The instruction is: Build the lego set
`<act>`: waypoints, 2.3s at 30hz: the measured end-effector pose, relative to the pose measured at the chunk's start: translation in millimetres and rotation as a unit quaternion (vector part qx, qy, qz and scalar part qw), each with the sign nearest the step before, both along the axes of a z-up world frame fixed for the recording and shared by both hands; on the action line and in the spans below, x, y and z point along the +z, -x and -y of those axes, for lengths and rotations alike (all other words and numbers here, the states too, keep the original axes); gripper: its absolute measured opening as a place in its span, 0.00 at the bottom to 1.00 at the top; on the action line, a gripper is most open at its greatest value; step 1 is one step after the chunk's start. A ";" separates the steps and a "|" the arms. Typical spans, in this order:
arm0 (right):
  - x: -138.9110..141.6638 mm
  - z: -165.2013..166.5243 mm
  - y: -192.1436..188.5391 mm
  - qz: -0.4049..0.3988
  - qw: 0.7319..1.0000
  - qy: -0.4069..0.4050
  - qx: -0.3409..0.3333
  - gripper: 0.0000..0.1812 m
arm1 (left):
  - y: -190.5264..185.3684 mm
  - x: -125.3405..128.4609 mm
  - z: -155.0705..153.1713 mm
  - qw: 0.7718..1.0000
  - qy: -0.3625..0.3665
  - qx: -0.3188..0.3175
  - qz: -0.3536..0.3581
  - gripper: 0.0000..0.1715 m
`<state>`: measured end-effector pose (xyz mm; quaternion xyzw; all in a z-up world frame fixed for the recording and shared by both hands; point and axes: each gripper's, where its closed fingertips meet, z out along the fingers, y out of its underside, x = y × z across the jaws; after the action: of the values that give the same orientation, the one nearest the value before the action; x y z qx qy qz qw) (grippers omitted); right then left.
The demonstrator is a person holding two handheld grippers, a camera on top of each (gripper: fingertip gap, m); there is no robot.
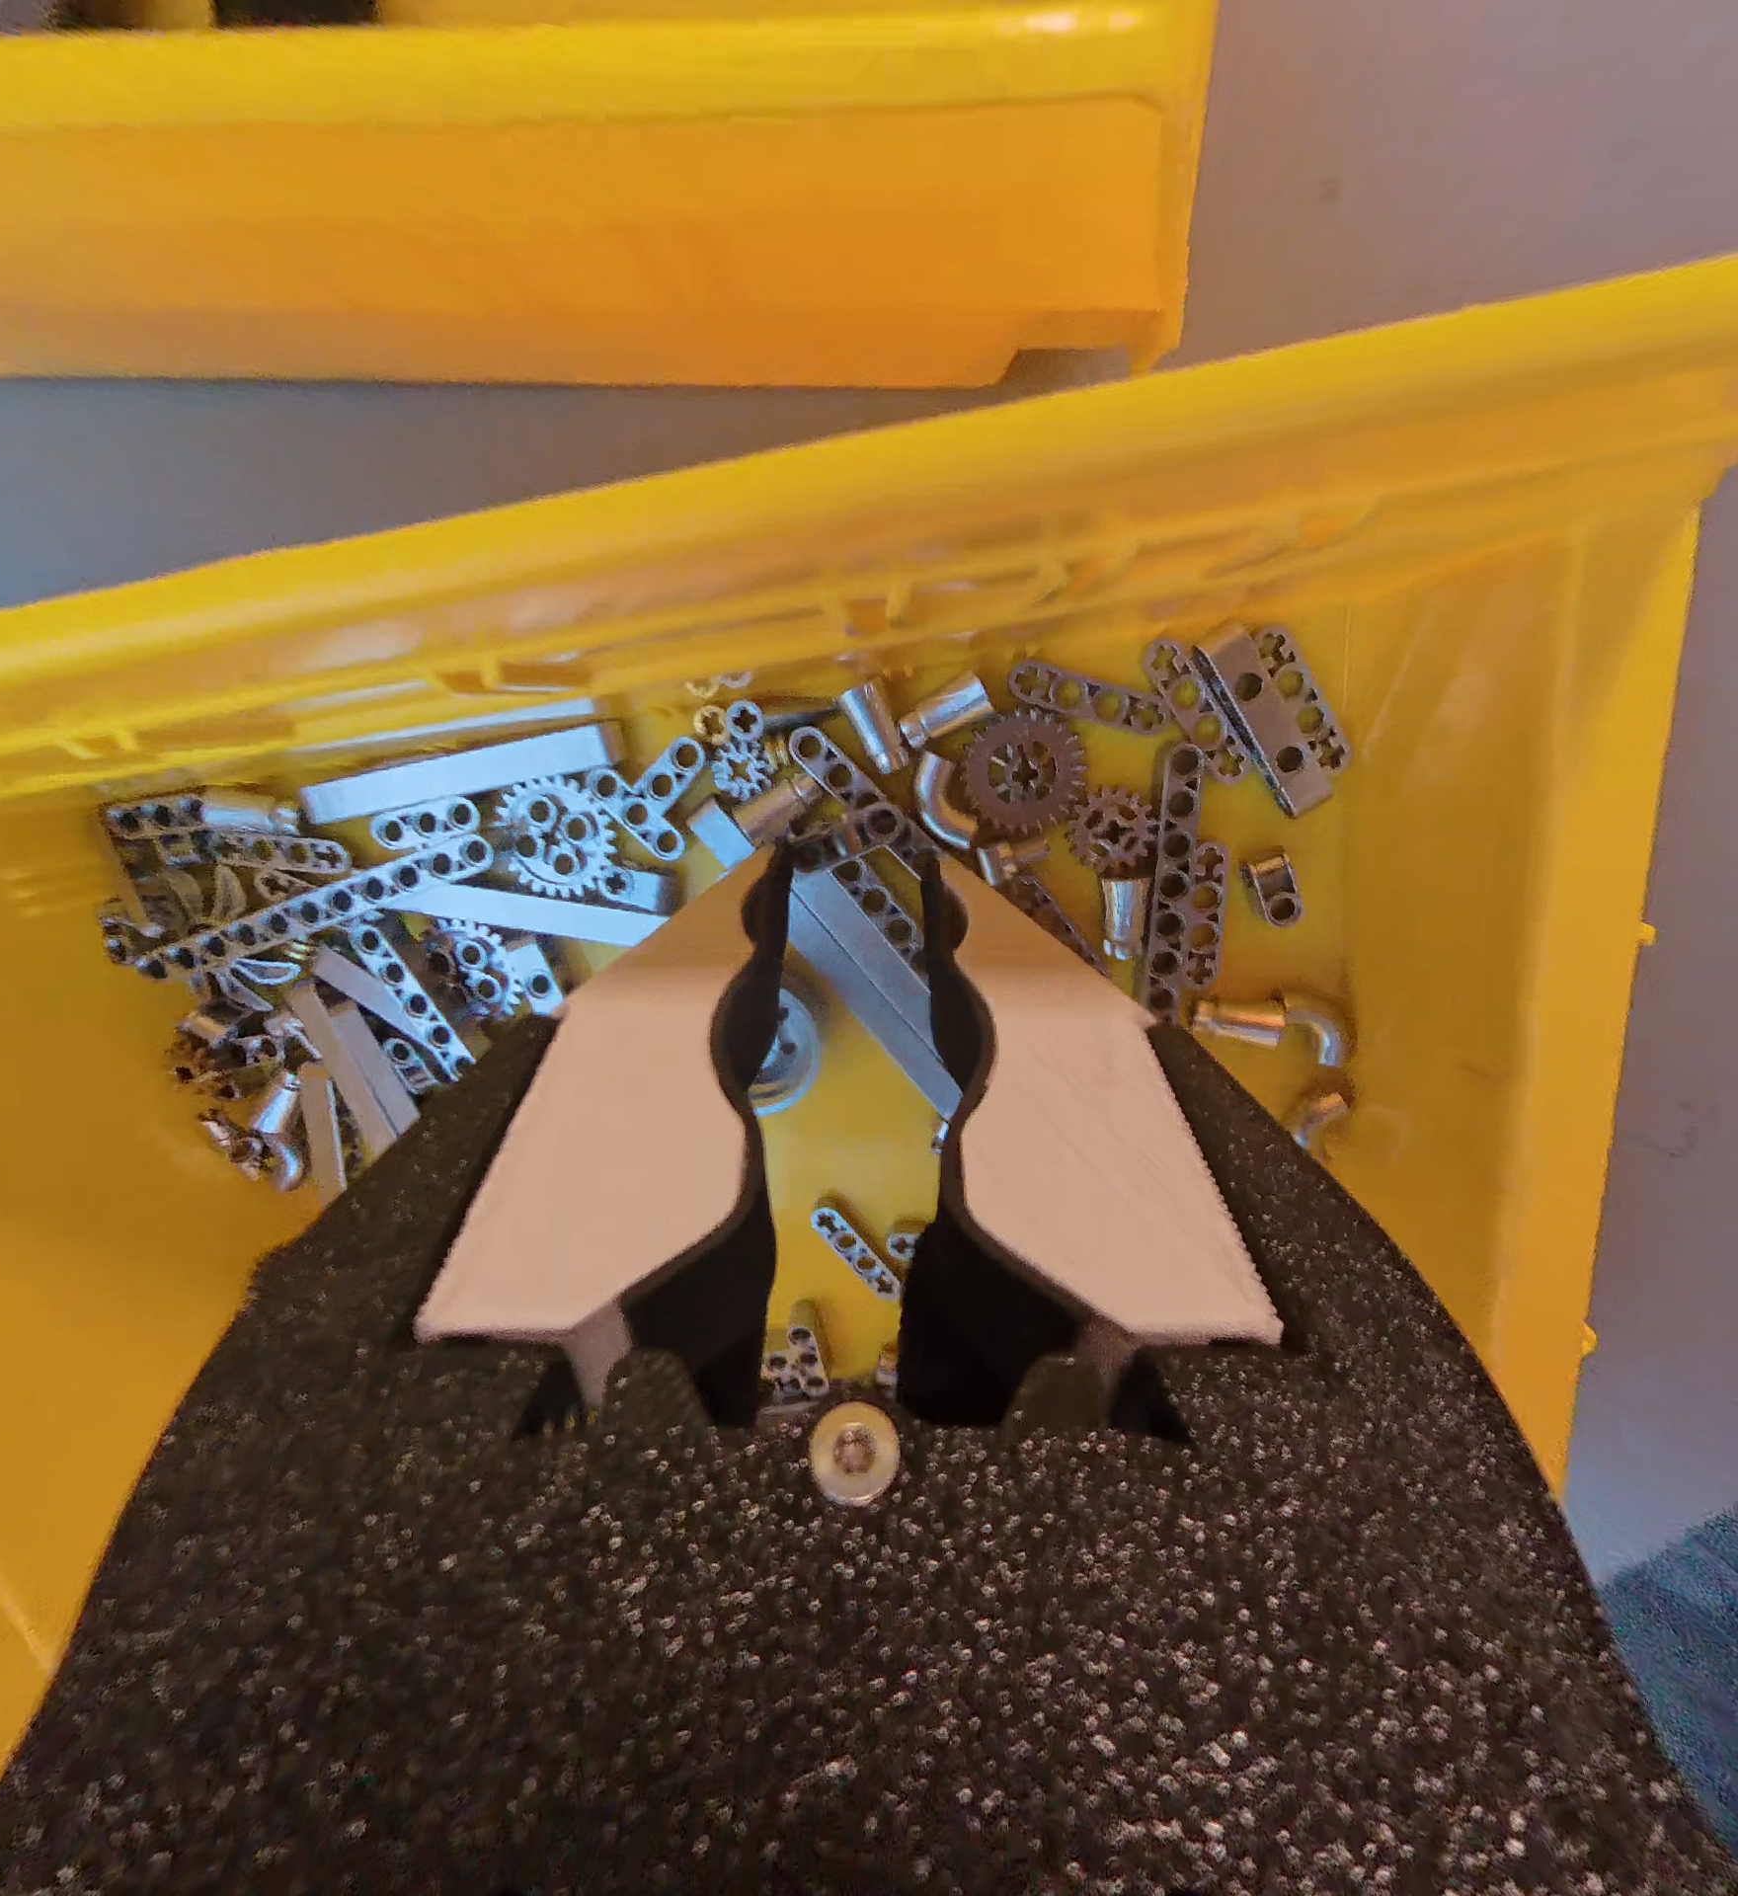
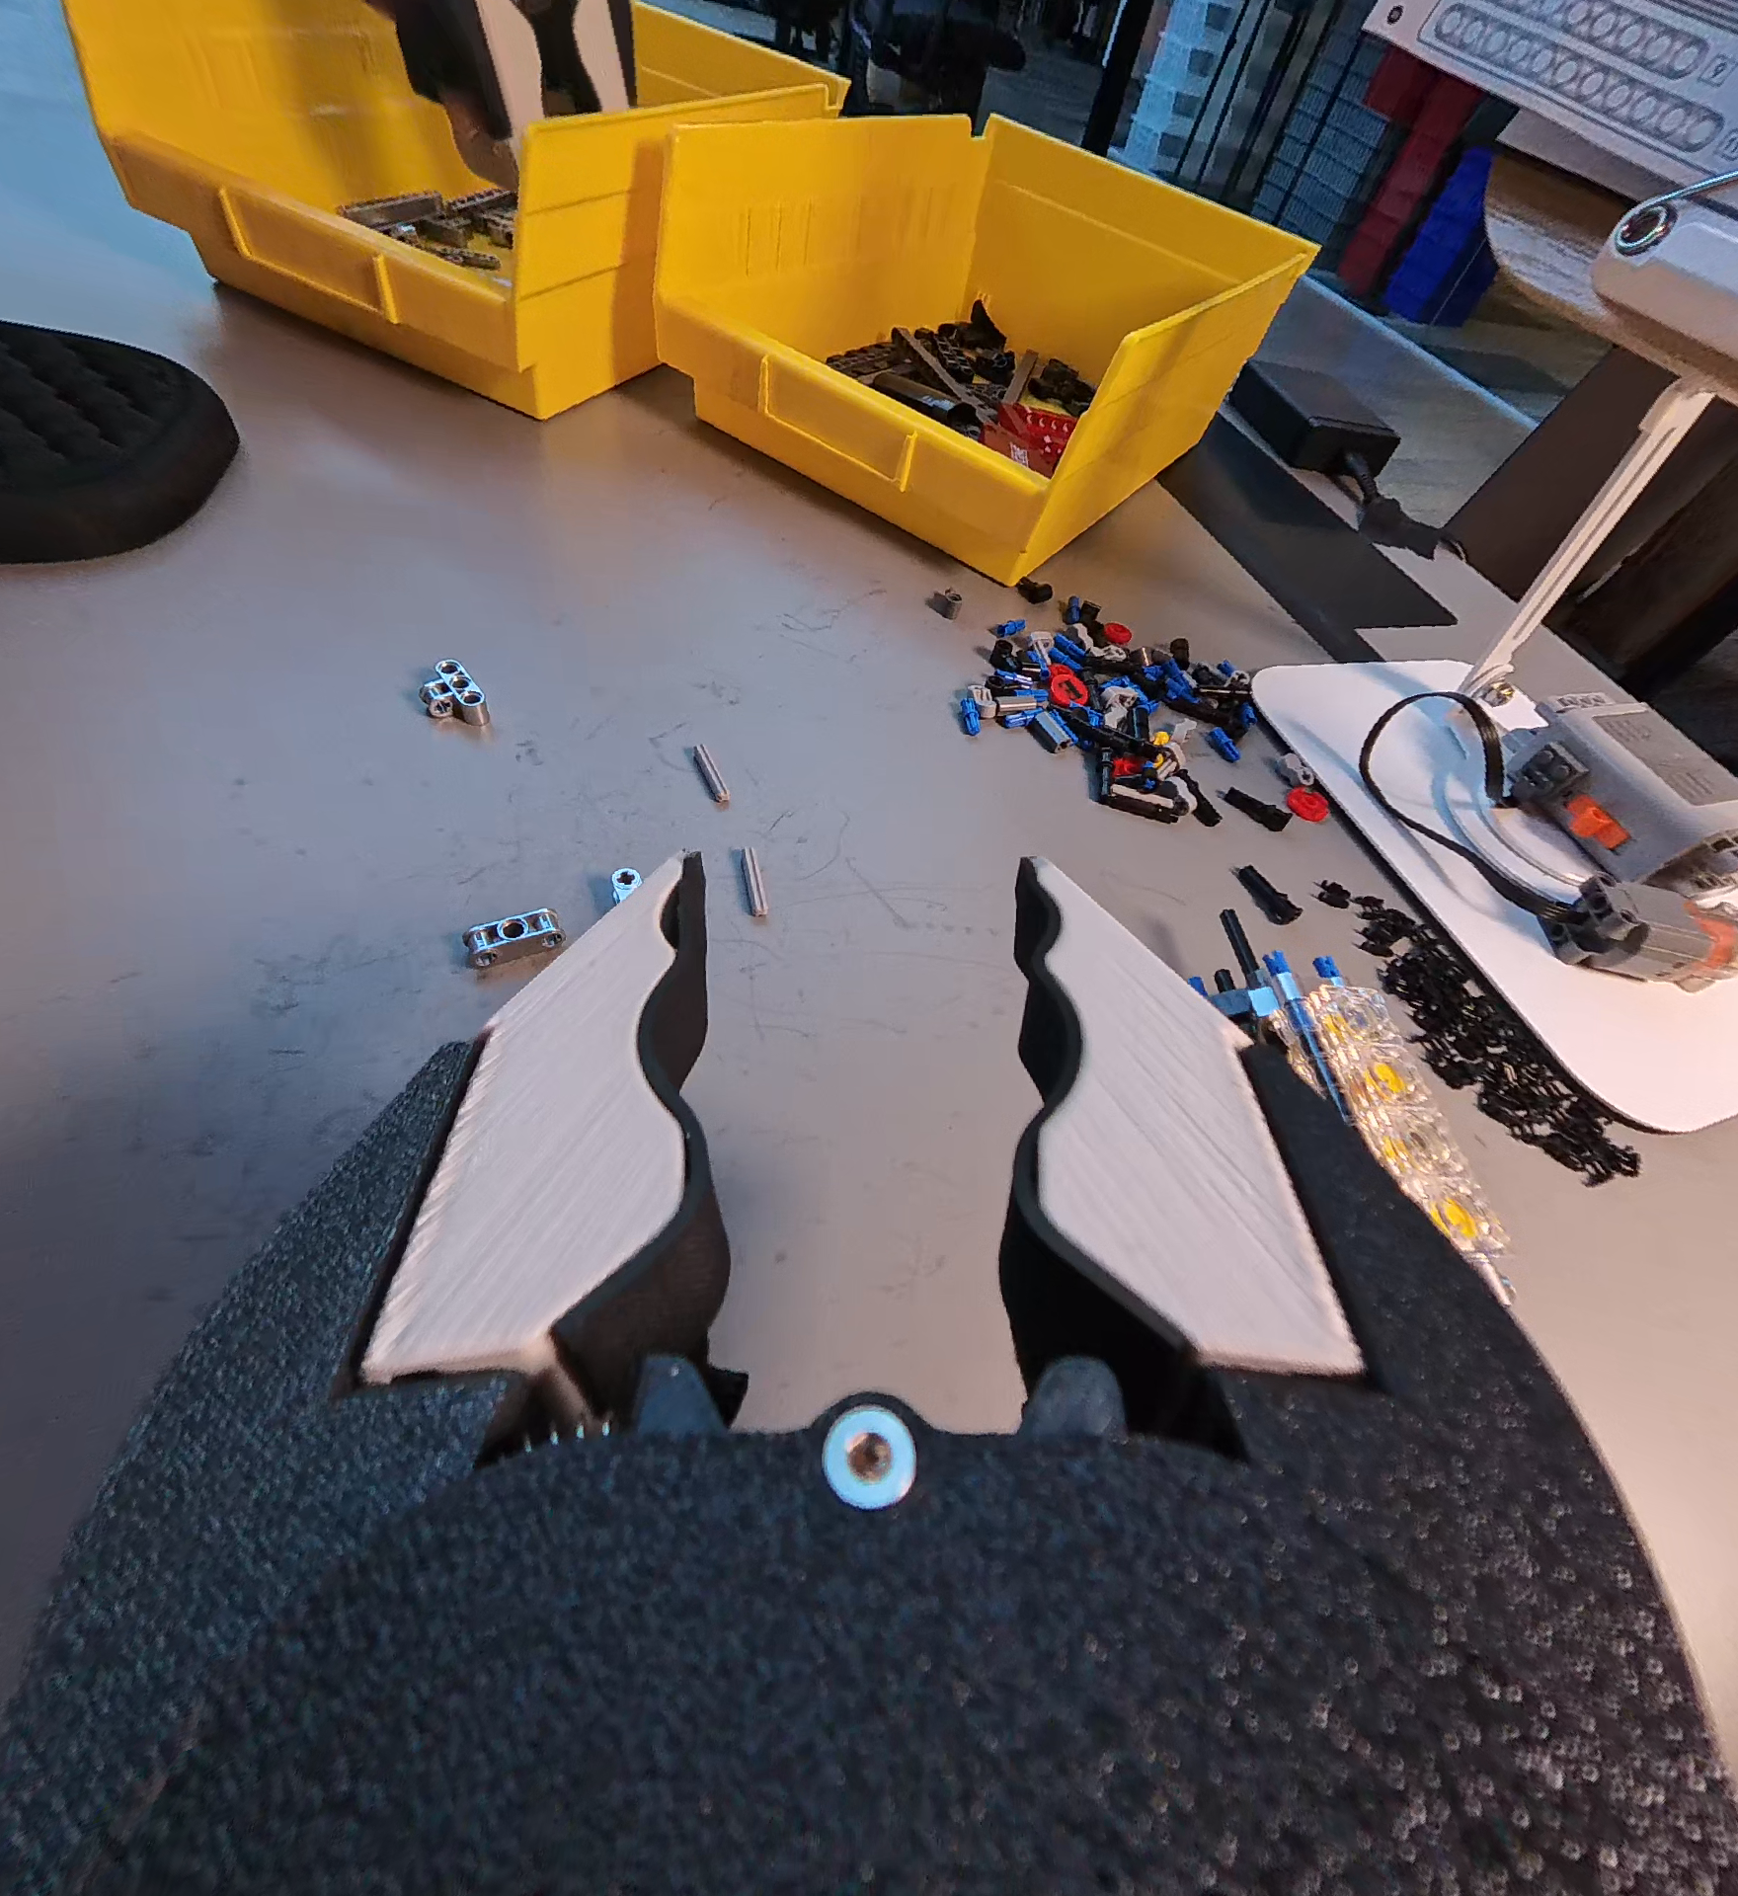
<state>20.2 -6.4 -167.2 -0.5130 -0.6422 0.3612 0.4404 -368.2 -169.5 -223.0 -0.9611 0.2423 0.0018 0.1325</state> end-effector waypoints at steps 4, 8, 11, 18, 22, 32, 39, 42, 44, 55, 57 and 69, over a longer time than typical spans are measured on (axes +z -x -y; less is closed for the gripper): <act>0.2 -0.1 -0.4 -0.001 1.000 0.002 0.000 0.32 | 6.5 0.4 8.2 1.000 0.002 0.013 0.009 0.00; -0.8 0.7 -0.1 0.002 1.000 0.000 0.002 0.32 | 21.3 1.4 33.3 0.999 0.043 0.019 -0.015 0.00; -1.9 1.1 0.3 0.005 1.000 -0.002 0.003 0.32 | 38.5 6.8 39.7 0.997 0.040 0.044 -0.048 0.00; -4.4 1.6 1.3 0.011 1.000 -0.006 0.002 0.32 | 43.2 14.3 15.2 0.995 -0.021 0.077 -0.055 0.05; -5.0 1.9 1.3 0.013 1.000 -0.010 0.001 0.32 | 39.8 4.1 1.4 0.996 -0.020 0.078 -0.042 0.10; -3.6 0.2 0.0 0.009 1.000 -0.005 -0.002 0.32 | 66.5 -6.5 13.4 0.995 0.023 0.086 -0.054 0.00; -5.9 1.5 1.0 0.015 1.000 -0.005 0.002 0.32 | 84.7 10.6 29.6 0.990 0.000 0.124 -0.072 0.00; -6.3 1.6 1.2 0.016 1.000 -0.006 0.001 0.32 | 85.9 17.3 27.6 0.989 -0.017 0.131 -0.070 0.02; -6.2 1.4 1.2 0.016 1.000 -0.007 0.000 0.32 | 84.3 20.5 25.5 0.989 -0.024 0.132 -0.067 0.03; -6.4 1.2 1.5 0.017 1.000 -0.005 0.001 0.32 | -13.2 9.5 55.7 0.996 0.033 0.065 0.044 0.21; -7.5 1.9 1.8 0.020 1.000 -0.006 0.003 0.32 | -16.7 1.0 61.8 0.997 0.050 0.053 0.019 0.23; -7.6 2.4 1.2 0.020 1.000 -0.012 0.001 0.32 | 6.4 -2.4 48.3 0.995 0.061 0.037 -0.066 0.00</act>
<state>19.0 -8.9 -174.8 -0.5142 -0.6558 0.3438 0.4327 -374.7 -217.8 -225.4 -0.9736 0.2141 0.0551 0.0572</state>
